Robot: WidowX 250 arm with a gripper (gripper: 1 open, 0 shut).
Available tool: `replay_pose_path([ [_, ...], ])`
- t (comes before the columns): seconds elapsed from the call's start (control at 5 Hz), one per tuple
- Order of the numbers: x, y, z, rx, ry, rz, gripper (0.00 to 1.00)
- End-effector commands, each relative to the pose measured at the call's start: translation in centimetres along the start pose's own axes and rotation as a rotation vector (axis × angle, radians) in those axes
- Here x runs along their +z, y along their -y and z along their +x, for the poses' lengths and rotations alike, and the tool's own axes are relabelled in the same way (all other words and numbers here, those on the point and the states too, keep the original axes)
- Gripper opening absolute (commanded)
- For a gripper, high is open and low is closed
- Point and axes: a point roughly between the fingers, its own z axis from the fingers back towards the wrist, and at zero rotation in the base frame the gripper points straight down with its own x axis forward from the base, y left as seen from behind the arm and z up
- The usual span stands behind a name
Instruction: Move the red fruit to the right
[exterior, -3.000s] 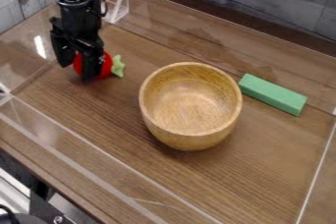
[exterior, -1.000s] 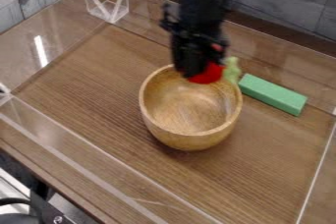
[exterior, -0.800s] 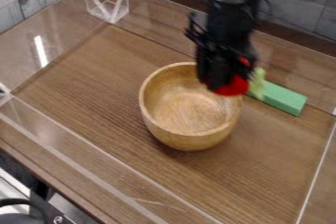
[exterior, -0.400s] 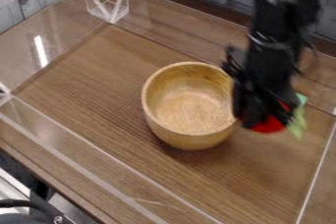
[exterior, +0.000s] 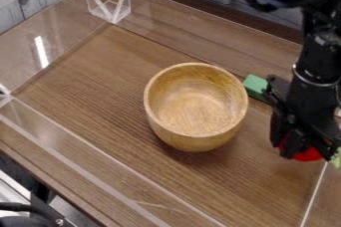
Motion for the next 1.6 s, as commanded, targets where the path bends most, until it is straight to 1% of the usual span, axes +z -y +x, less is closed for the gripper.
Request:
replay_pose_path([
  [0.0, 0.1, -0.2, 0.1, 0.009, 0.042, -0.005, 1.00],
  [0.2, -0.2, -1.4, 0.5, -0.029, 0.042, -0.004, 1.00],
  [0.4, -0.8, -2.3, 0.9, -0.078, 0.042, -0.003, 0.00],
  [0.8, 0.3, -2.8, 1.9, -0.036, 0.051, 0.012, 0.00],
  [1.2, 0.7, -3.5, 1.1, -0.055, 0.071, 0.015, 0.00],
  [1.4, 1.6, -4.2, 0.6, -0.029, 0.079, 0.024, 0.00],
])
